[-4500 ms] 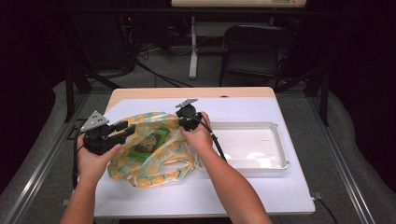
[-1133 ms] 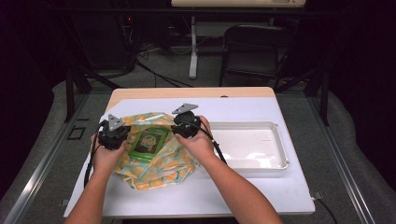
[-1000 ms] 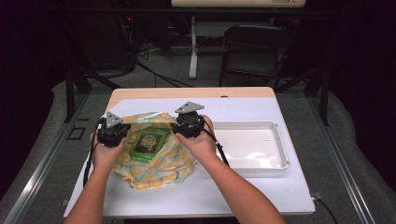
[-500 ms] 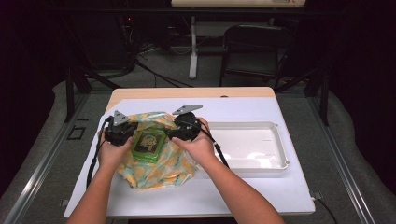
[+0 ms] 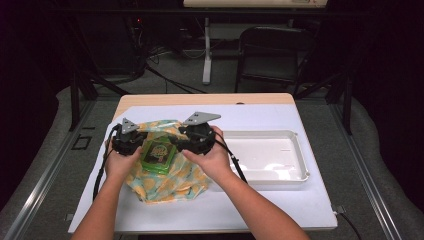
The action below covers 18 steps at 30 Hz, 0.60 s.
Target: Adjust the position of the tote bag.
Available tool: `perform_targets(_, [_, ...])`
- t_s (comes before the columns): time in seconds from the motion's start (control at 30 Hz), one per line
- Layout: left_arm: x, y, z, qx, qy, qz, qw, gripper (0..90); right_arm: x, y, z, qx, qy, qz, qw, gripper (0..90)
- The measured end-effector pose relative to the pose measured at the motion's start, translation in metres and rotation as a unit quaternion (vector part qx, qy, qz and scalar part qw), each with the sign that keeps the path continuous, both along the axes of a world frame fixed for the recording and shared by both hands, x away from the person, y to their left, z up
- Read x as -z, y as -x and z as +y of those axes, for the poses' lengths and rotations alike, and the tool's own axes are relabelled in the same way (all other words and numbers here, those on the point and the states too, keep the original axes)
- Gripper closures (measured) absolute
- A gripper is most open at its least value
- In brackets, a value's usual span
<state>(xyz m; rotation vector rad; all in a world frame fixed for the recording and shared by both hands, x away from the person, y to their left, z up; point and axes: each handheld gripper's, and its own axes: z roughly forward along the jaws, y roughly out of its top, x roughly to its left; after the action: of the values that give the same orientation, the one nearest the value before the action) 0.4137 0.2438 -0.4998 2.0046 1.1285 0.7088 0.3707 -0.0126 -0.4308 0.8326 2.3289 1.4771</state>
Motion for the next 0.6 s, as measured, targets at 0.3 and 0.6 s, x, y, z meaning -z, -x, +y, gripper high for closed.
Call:
perform_targets(0.3, [-0.002, -0.001, 0.007, -0.015, 0.013, 0.000, 0.9998, 90.0, 0.050, 0.035, 0.020, -0.050, 0.086, 0.033, 0.9944, 57.2])
perform_targets(0.6, [-0.005, -0.019, 0.010, -0.038, 0.021, 0.010, 0.9990, 90.0, 0.094, 0.042, 0.016, -0.018, 0.147, 0.046, 0.9879, 61.1])
